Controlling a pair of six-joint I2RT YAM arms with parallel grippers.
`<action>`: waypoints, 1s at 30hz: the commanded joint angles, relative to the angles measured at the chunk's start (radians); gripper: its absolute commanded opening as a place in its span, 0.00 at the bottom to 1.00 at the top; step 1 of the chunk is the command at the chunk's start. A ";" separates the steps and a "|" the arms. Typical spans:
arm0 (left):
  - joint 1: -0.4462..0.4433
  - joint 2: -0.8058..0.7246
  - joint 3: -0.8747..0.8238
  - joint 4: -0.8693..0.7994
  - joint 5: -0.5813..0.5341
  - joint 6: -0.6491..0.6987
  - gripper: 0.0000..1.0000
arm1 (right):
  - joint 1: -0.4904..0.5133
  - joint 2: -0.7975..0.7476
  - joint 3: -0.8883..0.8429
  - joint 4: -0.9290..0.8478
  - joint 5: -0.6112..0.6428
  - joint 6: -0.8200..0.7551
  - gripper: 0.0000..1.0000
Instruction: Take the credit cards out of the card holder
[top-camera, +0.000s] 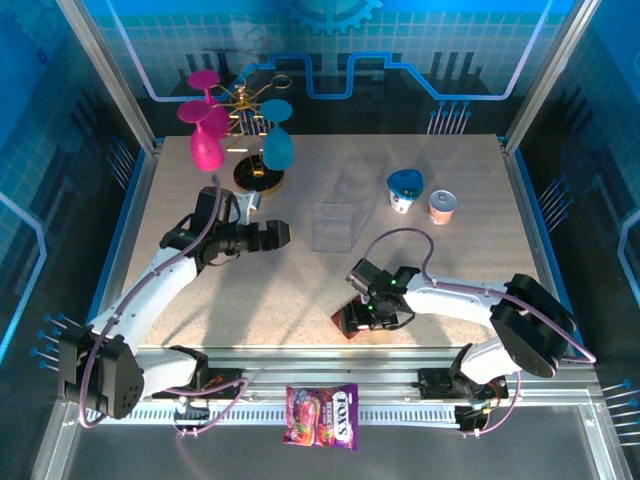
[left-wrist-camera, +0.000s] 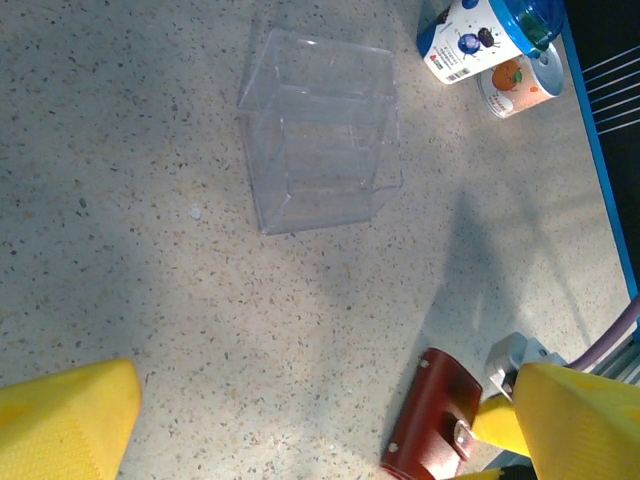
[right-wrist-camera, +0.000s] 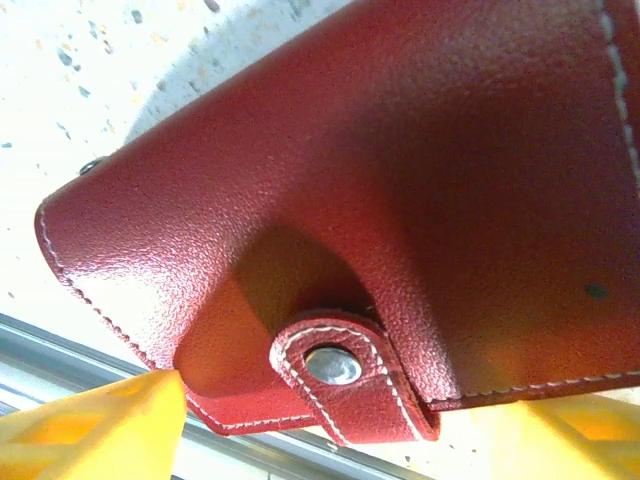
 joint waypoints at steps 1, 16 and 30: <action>-0.008 -0.043 -0.026 -0.033 -0.017 -0.022 0.97 | 0.021 0.006 0.056 0.047 0.060 0.001 0.74; -0.009 -0.121 -0.101 -0.044 -0.007 -0.044 0.97 | 0.051 0.106 0.170 0.087 0.055 -0.016 0.74; -0.027 -0.193 -0.268 0.145 -0.035 -0.189 0.96 | 0.037 0.291 0.323 0.143 0.006 -0.115 0.63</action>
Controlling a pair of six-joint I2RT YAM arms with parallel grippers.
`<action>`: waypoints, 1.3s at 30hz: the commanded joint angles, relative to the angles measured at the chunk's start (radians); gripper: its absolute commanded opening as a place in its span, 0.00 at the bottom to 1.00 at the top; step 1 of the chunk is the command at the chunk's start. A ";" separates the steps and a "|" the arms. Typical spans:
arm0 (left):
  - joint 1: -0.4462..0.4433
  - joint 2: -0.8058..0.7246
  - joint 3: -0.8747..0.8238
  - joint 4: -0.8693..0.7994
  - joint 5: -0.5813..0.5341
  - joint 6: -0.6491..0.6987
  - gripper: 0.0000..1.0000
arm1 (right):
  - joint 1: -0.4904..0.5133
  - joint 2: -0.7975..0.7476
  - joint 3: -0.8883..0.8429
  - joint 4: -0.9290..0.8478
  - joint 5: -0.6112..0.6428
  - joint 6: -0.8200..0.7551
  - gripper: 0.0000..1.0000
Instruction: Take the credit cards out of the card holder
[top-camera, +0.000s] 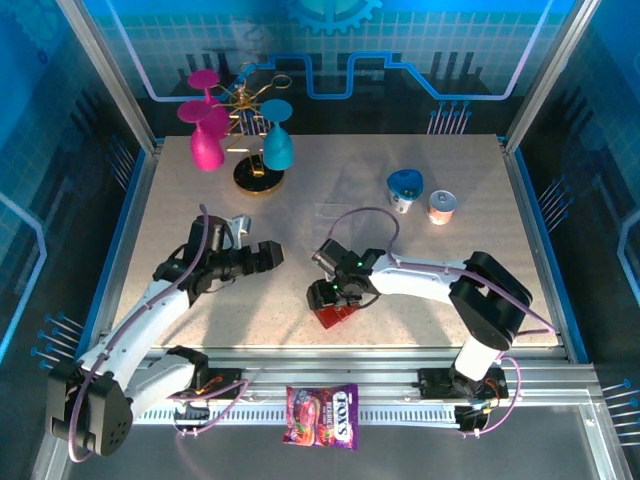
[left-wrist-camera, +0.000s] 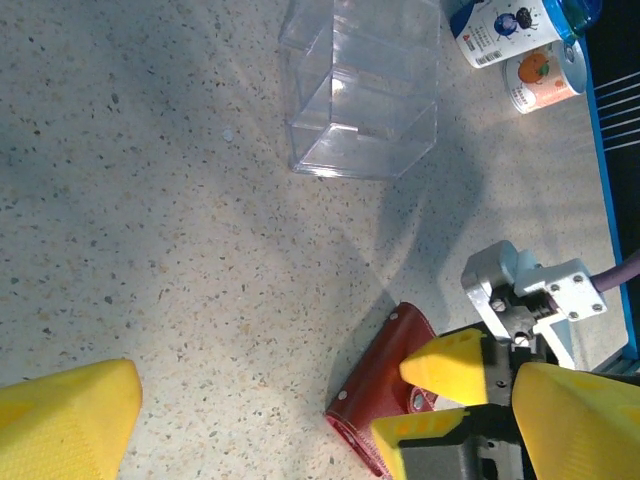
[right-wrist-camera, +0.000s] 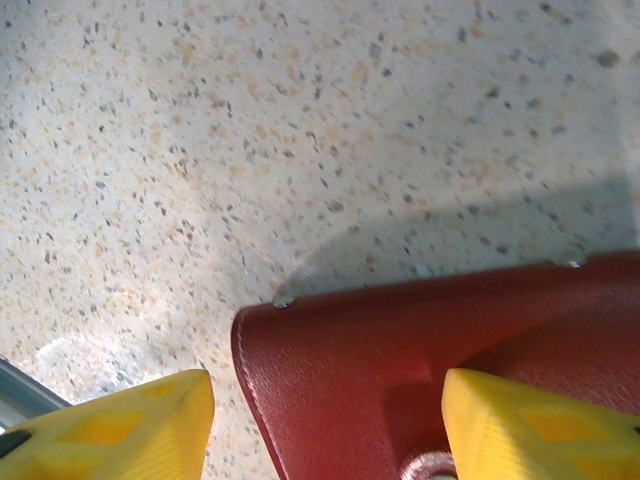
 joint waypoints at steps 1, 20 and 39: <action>-0.021 0.010 -0.024 0.070 -0.007 -0.057 0.96 | -0.001 0.053 0.058 0.030 -0.039 -0.051 0.62; -0.071 0.219 0.014 0.152 0.120 -0.093 0.73 | -0.057 -0.293 -0.216 0.076 -0.106 0.185 0.67; -0.139 0.453 -0.056 0.310 0.254 -0.175 0.63 | -0.135 -0.084 -0.265 0.360 -0.279 0.269 0.54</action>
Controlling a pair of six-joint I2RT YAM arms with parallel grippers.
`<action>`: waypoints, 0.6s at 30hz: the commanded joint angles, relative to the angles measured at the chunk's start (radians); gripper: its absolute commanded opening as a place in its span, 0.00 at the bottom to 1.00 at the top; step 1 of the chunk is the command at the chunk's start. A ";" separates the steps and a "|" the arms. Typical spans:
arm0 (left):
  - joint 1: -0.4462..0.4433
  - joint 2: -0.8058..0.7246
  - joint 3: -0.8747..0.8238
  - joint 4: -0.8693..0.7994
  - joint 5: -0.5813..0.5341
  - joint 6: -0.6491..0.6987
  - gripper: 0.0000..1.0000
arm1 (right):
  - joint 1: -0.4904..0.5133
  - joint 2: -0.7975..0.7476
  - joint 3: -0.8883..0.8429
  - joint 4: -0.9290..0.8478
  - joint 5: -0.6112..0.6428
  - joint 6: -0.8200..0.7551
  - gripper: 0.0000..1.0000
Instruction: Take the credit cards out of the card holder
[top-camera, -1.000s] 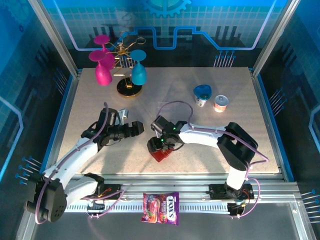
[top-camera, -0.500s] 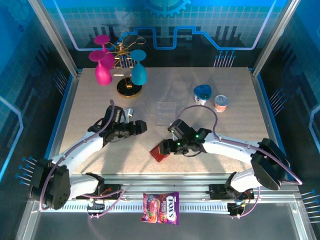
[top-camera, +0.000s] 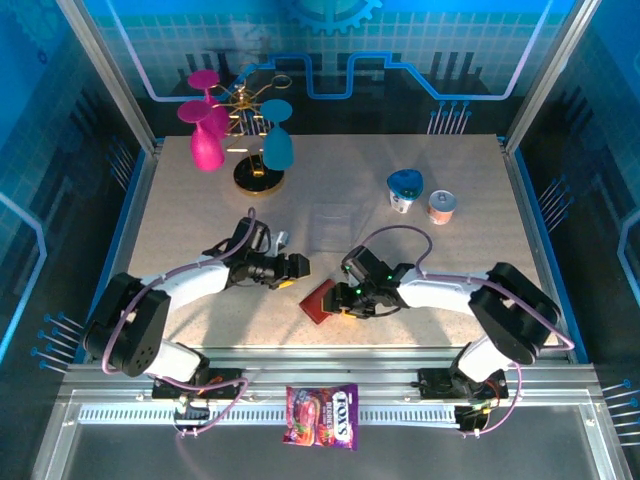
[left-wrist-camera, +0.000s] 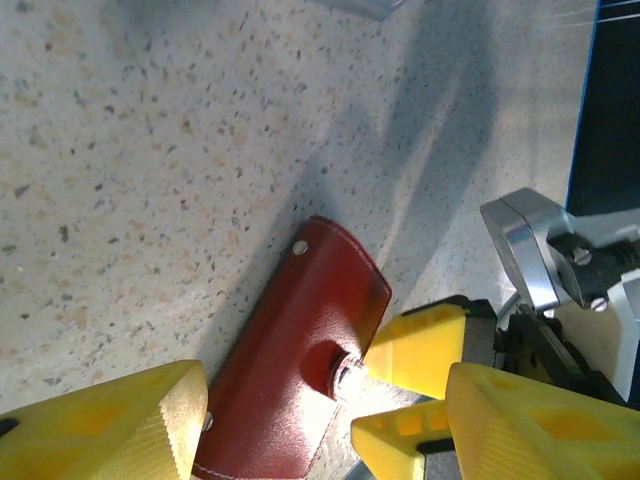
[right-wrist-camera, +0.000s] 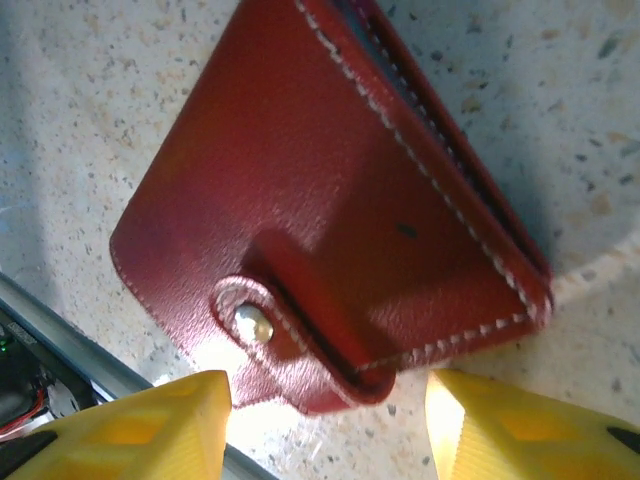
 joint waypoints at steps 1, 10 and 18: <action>-0.005 0.017 -0.033 0.033 0.016 -0.022 0.61 | -0.018 0.039 0.033 0.085 -0.040 0.010 0.53; -0.019 0.056 -0.067 0.074 0.025 -0.051 0.50 | -0.054 0.080 0.098 0.057 -0.065 -0.038 0.42; -0.045 0.108 -0.064 0.095 0.035 -0.074 0.46 | -0.091 0.096 0.124 0.024 -0.086 -0.076 0.34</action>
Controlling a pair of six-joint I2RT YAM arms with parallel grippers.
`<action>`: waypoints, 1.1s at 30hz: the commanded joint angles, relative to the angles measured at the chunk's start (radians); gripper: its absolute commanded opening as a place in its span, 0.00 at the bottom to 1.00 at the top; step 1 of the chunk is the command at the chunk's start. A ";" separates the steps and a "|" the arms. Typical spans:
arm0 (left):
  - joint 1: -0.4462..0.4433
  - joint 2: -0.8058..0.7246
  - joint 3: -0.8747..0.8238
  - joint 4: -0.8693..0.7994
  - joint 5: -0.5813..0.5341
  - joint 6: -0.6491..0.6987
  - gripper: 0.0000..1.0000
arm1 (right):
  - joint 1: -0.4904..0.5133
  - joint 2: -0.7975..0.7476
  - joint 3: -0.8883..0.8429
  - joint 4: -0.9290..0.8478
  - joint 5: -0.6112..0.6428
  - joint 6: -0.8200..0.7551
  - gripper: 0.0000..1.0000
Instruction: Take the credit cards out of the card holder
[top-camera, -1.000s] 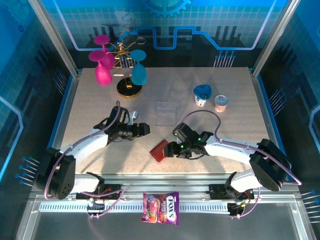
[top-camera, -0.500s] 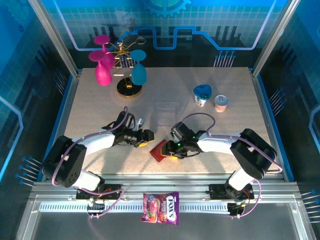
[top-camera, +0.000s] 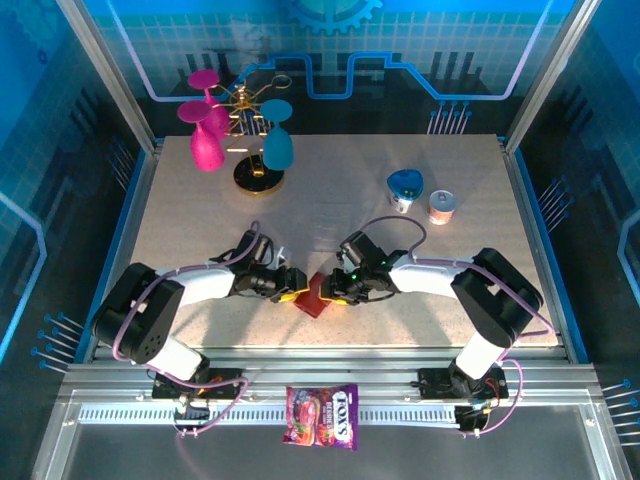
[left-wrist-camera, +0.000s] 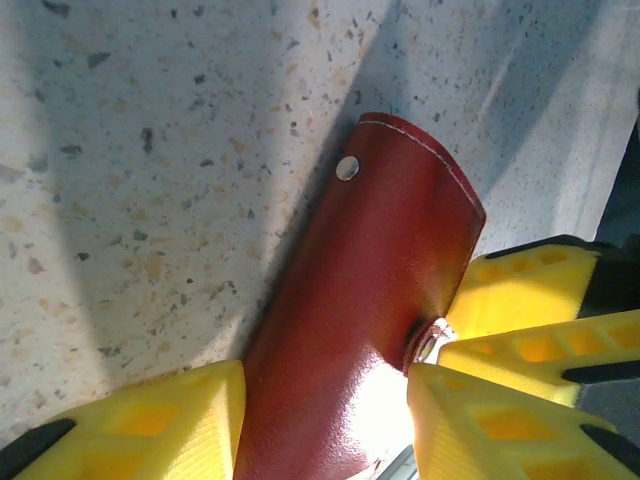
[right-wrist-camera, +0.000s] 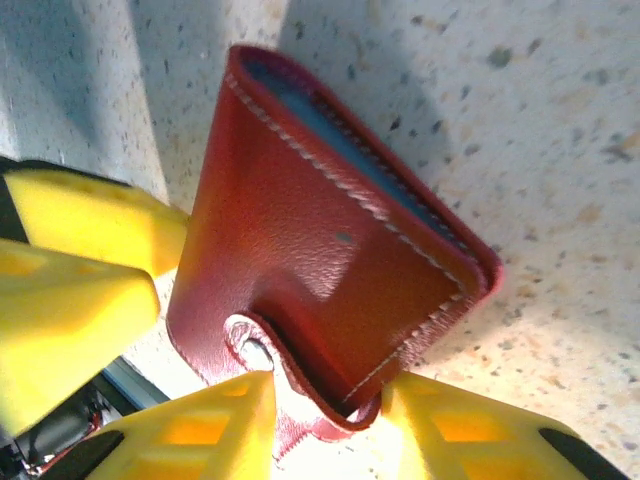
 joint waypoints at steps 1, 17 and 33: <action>-0.028 0.024 -0.009 0.027 0.032 -0.027 0.45 | -0.019 0.015 0.026 0.010 -0.025 -0.030 0.34; -0.073 -0.092 -0.057 0.035 -0.053 -0.113 0.45 | -0.040 -0.070 0.097 -0.276 0.126 -0.179 0.36; 0.051 -0.228 -0.122 0.105 -0.026 -0.244 0.34 | 0.121 0.048 0.359 -0.571 0.319 -0.184 0.37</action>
